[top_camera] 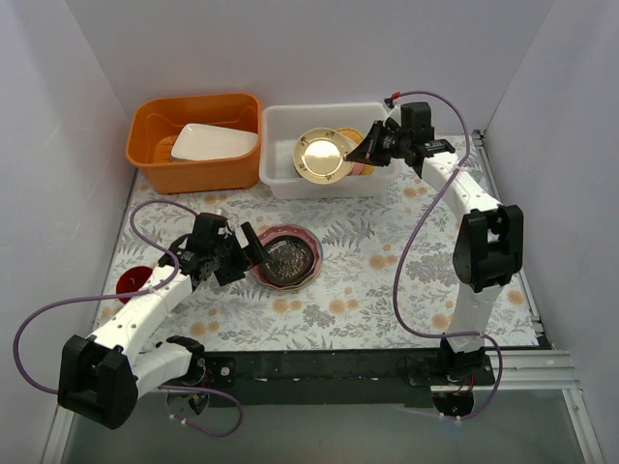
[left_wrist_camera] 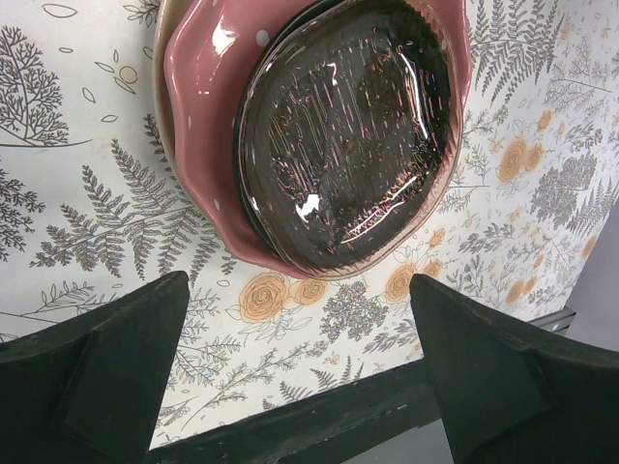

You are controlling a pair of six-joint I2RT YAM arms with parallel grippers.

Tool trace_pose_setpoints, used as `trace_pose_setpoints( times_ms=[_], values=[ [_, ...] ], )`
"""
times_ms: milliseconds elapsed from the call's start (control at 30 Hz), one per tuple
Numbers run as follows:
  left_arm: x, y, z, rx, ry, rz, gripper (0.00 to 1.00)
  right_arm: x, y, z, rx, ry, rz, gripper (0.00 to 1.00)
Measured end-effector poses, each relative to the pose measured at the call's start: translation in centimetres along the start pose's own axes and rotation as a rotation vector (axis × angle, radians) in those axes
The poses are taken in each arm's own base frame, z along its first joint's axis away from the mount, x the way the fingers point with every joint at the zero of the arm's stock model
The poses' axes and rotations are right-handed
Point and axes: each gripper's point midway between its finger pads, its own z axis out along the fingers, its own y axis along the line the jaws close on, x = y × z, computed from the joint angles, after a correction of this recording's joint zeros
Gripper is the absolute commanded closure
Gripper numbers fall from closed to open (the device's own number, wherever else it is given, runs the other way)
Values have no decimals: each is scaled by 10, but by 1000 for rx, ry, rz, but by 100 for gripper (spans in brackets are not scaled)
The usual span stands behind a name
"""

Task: Place the plates into the plastic bin on the countertop
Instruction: Place the plate in the plastic bin.

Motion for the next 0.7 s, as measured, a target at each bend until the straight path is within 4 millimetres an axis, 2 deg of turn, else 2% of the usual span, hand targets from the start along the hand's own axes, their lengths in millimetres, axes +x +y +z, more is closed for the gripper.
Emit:
trace_pose_setpoints(
  times_ms=[167,433,500,700],
  values=[
    [2,2,2,0,5,-1,2,-20,0,9,-5,-15,1,99],
    [9,8,5,-11,22,-12,2,-65,-7,23,4,-67,3,99],
    [9,7,5,-5,21,-14,2,-67,-11,26,11,-67,11,99],
    [12,9,8,-1,30,-20,2,-56,-26,33,48,-33,46,99]
  ],
)
